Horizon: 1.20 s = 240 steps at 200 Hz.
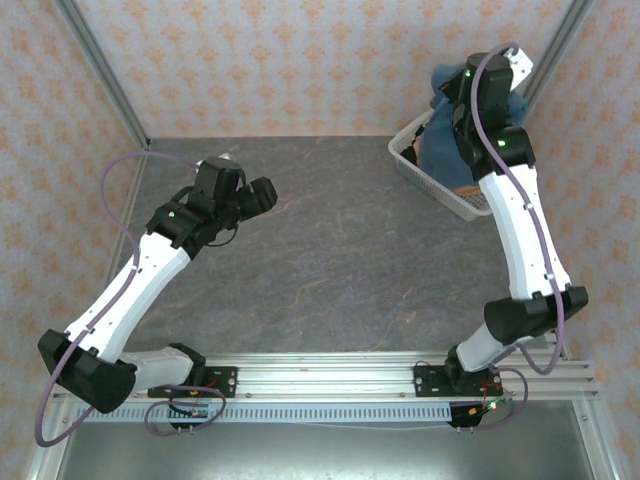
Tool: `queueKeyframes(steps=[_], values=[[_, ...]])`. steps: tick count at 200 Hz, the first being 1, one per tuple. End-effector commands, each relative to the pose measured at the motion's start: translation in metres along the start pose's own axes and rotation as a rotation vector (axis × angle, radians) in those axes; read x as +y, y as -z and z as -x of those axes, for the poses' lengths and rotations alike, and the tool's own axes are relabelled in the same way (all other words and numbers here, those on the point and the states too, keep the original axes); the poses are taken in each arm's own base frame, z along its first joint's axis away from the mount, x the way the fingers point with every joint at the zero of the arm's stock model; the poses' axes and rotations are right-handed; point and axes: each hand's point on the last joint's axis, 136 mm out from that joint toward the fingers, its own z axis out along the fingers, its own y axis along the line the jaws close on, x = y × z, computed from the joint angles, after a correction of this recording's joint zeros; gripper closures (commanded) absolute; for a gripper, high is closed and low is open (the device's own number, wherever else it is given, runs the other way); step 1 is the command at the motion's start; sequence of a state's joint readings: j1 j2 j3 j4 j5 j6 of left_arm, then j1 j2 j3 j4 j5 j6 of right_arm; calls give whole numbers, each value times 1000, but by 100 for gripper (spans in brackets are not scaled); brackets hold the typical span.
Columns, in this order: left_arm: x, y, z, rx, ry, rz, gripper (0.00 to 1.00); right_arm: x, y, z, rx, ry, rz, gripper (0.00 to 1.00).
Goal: Fold and stack the t-shirts
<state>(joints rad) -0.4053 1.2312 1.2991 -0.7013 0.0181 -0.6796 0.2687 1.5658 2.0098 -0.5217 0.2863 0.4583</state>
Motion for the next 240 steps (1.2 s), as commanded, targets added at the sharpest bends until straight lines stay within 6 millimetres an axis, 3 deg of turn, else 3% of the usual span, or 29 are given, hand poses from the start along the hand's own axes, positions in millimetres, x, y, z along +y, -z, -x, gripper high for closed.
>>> queueKeyframes(steps=[1,15,36,52,54,56,59,62,67,77,82,88,96,108,126,149,181,210,240], values=[[19,17,17,-72,-27,126,15,40,34,3,-5,78,107,100],[28,23,22,-95,-33,175,15,60,47,-26,75,93,159,100],[39,35,30,-139,-32,229,14,93,70,-100,221,145,250,100],[48,41,31,-161,-31,265,14,104,83,-178,372,173,283,100],[49,42,31,-162,-31,269,14,106,86,-195,407,180,297,100],[50,42,30,-163,-31,272,14,108,87,-199,416,178,305,100],[53,43,30,-162,-31,280,13,108,90,-227,472,192,319,100],[54,43,29,-160,-31,285,13,109,91,-238,498,194,329,100],[57,43,27,-155,-31,296,13,107,96,-277,589,210,338,100],[63,44,23,-141,-30,314,12,103,105,-331,725,230,348,100],[65,44,20,-134,-30,319,11,100,112,-365,823,247,363,92],[67,44,17,-121,-31,323,11,93,117,-390,905,266,351,79],[69,43,11,-104,-35,323,10,86,122,-409,962,293,335,66],[72,41,2,-75,-39,317,10,70,124,-418,982,330,301,48],[75,33,-13,-23,-50,302,10,44,117,-405,935,331,249,34],[73,16,-36,76,-69,275,10,-10,105,-395,951,261,114,34],[63,-19,-61,208,-105,250,14,-79,106,-408,1019,232,-60,37],[33,-50,-74,276,-233,228,17,-95,107,-424,1068,200,-115,44],[5,-83,-78,300,-414,300,15,-98,89,-442,1100,79,-155,45]])
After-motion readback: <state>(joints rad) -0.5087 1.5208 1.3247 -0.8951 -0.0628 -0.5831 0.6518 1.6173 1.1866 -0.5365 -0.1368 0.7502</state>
